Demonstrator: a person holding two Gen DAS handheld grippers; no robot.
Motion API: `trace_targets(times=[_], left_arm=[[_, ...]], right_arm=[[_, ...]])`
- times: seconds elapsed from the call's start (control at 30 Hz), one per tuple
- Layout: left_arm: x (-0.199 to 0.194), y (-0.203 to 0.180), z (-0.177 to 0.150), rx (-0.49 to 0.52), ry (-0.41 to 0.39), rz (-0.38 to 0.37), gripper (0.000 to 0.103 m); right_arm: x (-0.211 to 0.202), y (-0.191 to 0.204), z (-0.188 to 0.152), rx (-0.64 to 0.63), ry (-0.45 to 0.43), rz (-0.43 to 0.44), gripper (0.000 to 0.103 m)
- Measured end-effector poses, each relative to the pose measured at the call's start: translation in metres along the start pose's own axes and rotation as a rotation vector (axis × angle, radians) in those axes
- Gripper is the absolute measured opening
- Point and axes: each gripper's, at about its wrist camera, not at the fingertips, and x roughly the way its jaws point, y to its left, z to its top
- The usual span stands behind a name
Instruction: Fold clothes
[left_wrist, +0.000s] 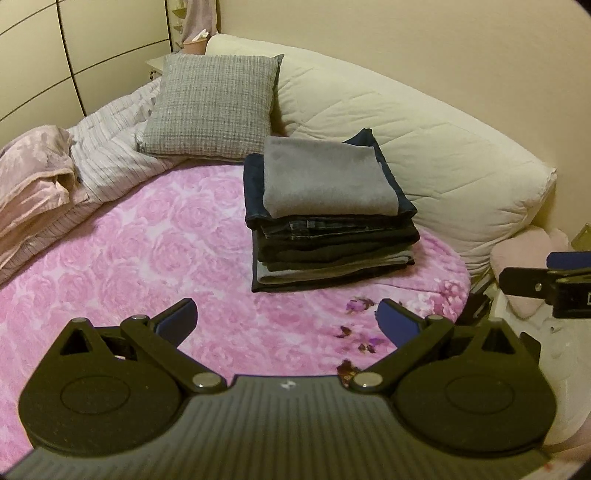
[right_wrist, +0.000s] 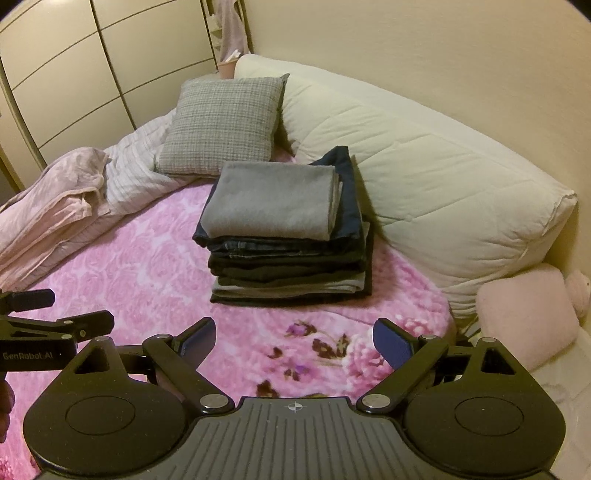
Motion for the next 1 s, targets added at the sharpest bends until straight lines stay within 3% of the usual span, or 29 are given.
trace_targets(times=[1.0], left_arm=[[-0.006, -0.002, -0.003, -0.05, 0.001, 0.008, 0.102]], right_arm=[[-0.004, 0.011, 0.003, -0.058, -0.027, 0.002, 0.089]])
